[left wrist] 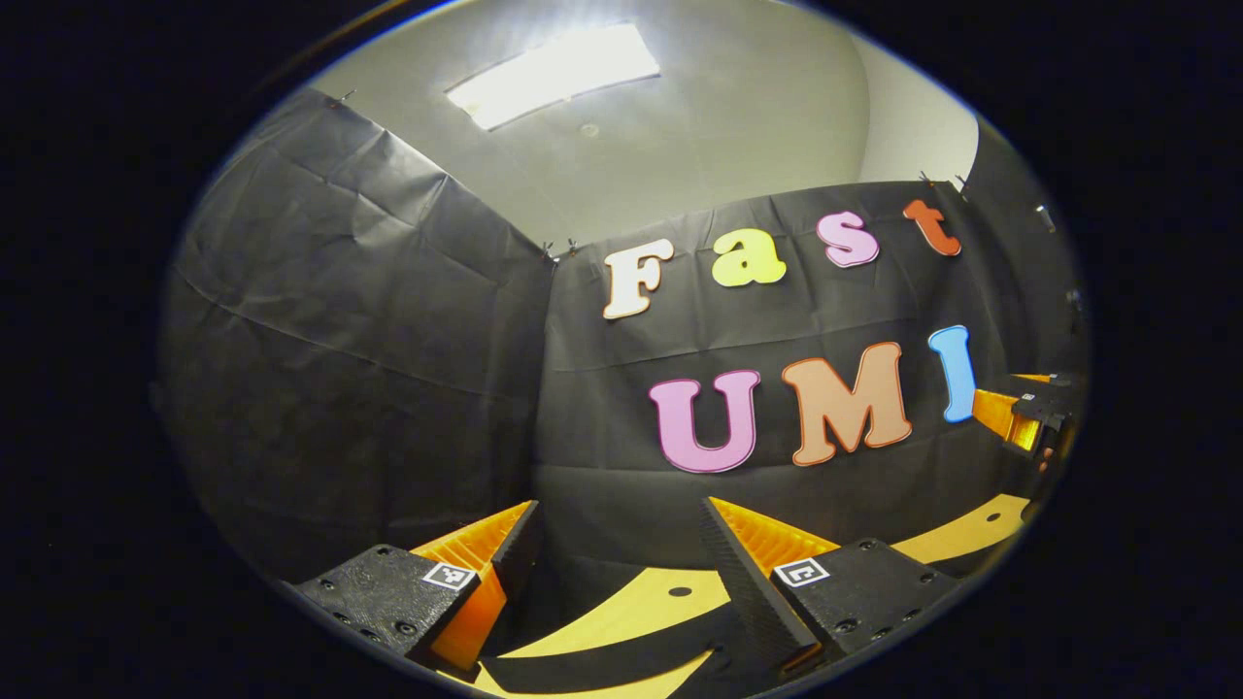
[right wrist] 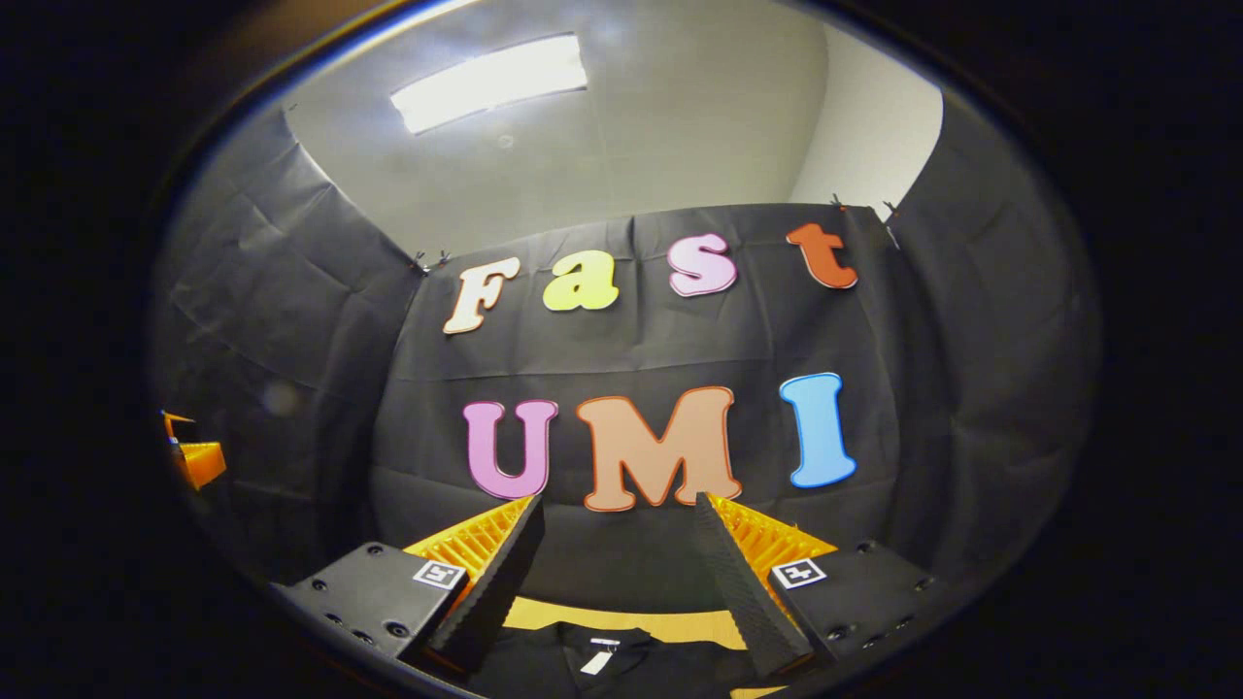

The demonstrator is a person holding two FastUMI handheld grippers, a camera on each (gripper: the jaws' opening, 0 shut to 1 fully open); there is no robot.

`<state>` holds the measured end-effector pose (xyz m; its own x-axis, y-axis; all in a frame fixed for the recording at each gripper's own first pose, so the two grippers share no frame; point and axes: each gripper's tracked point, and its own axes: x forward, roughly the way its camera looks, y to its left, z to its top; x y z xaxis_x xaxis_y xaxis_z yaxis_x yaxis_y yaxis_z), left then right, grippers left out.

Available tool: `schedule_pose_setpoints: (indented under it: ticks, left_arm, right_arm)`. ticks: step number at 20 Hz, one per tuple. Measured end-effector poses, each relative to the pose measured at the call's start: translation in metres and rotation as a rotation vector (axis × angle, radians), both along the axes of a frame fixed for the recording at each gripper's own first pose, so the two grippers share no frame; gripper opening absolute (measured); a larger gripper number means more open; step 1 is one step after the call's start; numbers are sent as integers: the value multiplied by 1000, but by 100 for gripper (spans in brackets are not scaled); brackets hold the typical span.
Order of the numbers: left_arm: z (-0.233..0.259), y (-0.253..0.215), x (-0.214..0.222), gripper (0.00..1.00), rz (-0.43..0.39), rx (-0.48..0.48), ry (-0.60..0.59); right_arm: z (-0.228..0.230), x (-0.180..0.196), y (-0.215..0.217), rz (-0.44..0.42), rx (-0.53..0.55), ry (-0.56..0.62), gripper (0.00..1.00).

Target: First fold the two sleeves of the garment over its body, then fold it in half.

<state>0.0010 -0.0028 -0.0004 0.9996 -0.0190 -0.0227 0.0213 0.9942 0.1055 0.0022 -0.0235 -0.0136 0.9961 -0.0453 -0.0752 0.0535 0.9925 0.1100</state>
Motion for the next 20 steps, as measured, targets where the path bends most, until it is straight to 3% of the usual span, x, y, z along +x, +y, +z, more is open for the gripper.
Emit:
schedule_pose_setpoints:
  ticks: [4,9,14,17,20]
  left_arm:
    - [8,-24,12,97,-78,-75,-58]
    - [35,-29,25,97,-87,-244,-198]
    - [-4,-46,41,97,-153,-144,-112]
    - [-1,-49,41,97,-199,-223,-112]
    - [-1,-58,49,96,-215,-240,-126]
  right_arm:
    - [11,-18,-29,-90,-78,-21,98]
    - [37,-40,-52,-187,-134,-80,98]
    - [57,-72,-92,-317,-145,-120,98]
    - [65,-97,-113,-408,-165,-144,98]
    - [74,-109,-126,-472,-182,-175,98]
